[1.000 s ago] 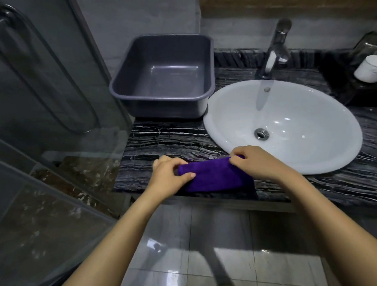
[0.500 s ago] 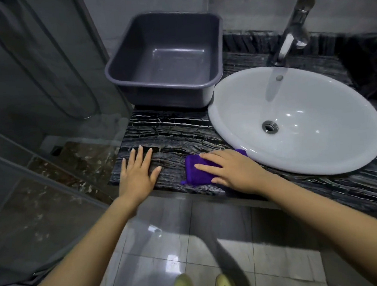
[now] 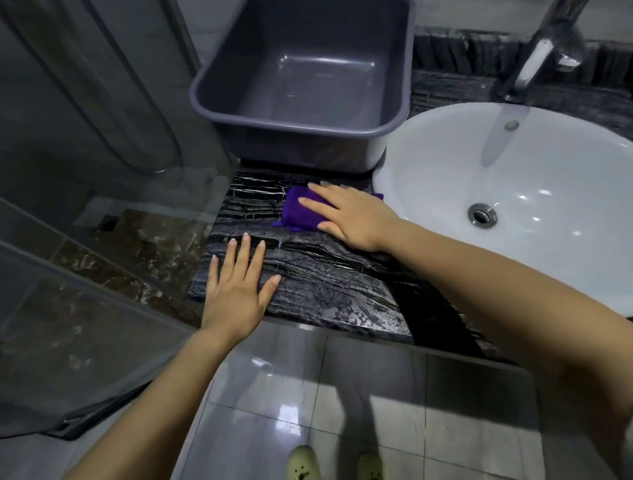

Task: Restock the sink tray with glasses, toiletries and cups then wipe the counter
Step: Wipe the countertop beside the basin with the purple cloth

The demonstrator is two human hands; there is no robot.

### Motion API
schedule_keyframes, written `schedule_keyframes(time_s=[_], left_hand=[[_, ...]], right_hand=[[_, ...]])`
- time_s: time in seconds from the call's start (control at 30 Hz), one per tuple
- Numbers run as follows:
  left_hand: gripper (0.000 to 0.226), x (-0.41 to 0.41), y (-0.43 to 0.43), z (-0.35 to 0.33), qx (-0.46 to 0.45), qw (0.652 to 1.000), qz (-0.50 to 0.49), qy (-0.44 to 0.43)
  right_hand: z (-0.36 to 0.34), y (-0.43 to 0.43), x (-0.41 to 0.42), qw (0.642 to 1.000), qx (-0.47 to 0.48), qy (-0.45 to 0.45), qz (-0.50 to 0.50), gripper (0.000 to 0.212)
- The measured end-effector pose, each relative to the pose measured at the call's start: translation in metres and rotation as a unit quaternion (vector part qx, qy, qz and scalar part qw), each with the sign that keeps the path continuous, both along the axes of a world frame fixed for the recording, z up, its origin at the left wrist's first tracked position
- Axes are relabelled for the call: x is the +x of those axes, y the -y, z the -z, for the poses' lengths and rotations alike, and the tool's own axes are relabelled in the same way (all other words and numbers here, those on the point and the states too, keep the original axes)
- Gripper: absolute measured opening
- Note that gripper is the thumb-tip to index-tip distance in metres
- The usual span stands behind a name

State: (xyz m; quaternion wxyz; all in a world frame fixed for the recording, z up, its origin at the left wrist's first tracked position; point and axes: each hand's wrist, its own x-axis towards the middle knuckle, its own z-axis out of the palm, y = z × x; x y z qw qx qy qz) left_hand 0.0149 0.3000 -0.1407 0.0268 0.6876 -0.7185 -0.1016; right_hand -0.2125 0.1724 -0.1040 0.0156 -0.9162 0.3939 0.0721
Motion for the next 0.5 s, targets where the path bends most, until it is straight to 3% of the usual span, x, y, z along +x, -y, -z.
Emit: schedule_keyframes(time_s=[0.3,0.5], left_hand=[[0.064,0.003,0.001,0.001,0.013,1.000,0.002,-0.012],[0.065,0.004,0.001,0.003,0.011,1.000,0.005,-0.009]], right_hand=[[-0.003,-0.083,-0.042,0.998,0.006,0.067,0.004,0.051],[0.003,-0.167,-0.090,0.990,-0.048,0.081,0.101,0.051]])
